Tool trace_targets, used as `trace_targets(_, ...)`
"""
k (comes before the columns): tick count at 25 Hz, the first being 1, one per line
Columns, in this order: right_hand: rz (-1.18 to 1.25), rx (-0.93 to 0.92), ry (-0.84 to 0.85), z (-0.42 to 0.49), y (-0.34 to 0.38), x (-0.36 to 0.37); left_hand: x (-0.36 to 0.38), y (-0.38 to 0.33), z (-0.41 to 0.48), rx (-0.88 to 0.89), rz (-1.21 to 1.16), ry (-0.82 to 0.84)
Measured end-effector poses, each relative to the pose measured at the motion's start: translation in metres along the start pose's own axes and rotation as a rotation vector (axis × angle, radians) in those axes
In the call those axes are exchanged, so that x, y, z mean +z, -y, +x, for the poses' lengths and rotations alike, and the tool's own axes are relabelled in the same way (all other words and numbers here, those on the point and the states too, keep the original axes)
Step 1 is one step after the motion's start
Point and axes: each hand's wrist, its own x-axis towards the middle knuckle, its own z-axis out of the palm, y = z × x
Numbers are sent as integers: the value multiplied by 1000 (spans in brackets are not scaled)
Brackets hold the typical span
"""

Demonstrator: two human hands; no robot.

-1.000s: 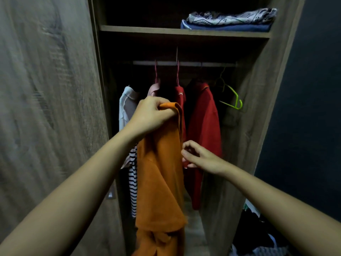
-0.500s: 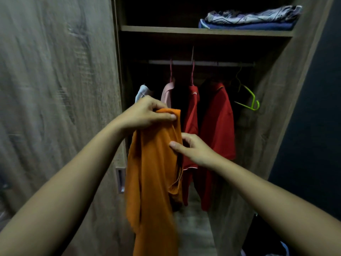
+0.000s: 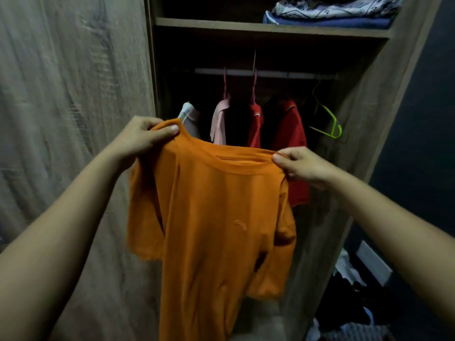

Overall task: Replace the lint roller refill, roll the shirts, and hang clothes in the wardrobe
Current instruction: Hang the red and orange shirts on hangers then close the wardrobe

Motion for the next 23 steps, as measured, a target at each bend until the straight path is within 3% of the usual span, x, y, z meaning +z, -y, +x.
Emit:
trace_targets(5,170,201,-162,13,1,9,19,2,-3,9,-90,221)
trace_targets(9,124,170,-242,11,-6,11,51,10,-4,52,-29,155)
trace_targets(14,-42,159,-82,-3,-27,-5,81,26,-3,88,19,155)
trace_targets(18,-190,42,16,-24,-38,-44,109,34,14,150,62,43)
trace_targets(23,-167,203,36,-27,-55,-93,154,24,45,149,56,-82)
